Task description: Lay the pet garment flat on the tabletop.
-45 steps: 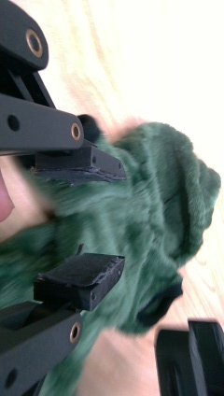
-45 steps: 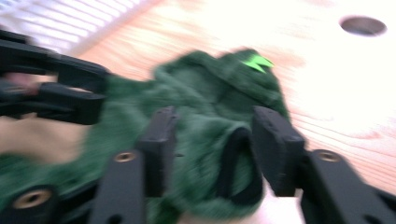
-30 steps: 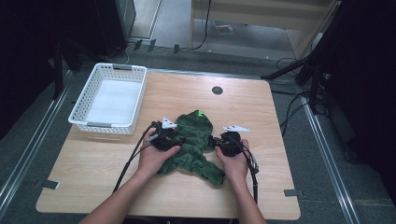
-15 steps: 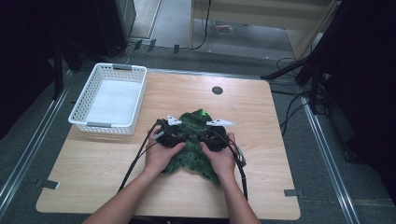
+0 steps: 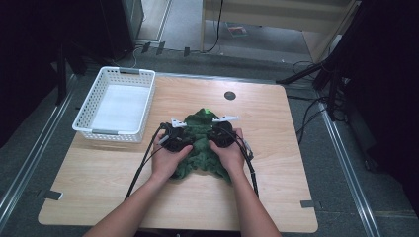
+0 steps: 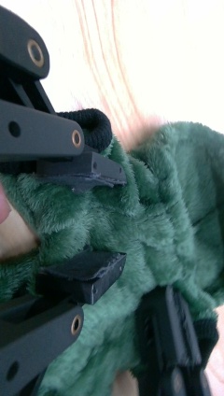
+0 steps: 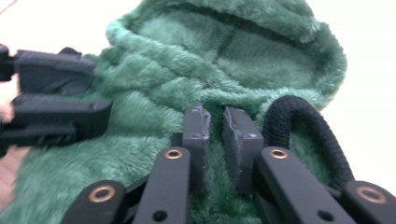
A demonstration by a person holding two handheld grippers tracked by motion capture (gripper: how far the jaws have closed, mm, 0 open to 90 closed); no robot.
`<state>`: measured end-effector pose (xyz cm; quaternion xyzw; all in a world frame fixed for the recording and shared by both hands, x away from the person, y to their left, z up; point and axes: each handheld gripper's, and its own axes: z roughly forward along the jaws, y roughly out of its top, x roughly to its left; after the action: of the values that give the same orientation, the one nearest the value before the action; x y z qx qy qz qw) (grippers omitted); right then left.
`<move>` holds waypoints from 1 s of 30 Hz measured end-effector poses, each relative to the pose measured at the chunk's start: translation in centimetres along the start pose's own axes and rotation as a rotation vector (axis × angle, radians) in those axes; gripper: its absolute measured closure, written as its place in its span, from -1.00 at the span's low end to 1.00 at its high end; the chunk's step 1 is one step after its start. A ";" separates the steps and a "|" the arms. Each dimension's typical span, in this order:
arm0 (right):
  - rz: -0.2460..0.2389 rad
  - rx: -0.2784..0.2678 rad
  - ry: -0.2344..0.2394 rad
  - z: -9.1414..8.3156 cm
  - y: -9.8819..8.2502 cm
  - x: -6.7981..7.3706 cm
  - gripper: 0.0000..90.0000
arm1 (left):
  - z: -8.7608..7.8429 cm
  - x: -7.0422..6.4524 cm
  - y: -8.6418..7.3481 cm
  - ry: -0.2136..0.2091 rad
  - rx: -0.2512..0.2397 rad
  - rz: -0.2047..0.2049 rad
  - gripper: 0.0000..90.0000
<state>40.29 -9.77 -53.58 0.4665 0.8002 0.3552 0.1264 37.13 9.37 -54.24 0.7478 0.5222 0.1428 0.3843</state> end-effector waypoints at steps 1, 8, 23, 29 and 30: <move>-0.006 -0.017 0.014 -0.3 0.0 0.0 0.62 | -0.2 0.3 0.0 -0.016 -0.008 0.001 0.20; 0.004 -0.086 -0.014 -2.3 -0.7 0.0 0.63 | -0.3 0.6 0.0 -0.015 -0.044 0.008 0.31; -0.030 -0.141 0.073 -7.6 -2.2 1.4 0.49 | -4.6 0.7 -1.0 -0.104 -0.082 0.067 0.19; -0.038 -0.046 0.075 -7.7 -5.2 1.4 0.37 | -4.3 -0.7 -2.4 -0.118 0.022 0.134 0.20; -0.035 -0.035 0.072 -7.5 -5.6 1.4 0.37 | -4.0 -0.9 -2.6 -0.115 0.043 0.143 0.19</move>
<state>31.92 -13.71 -51.89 0.4373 0.8058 0.3834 0.1119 32.54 10.63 -53.31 0.7982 0.4476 0.1152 0.3863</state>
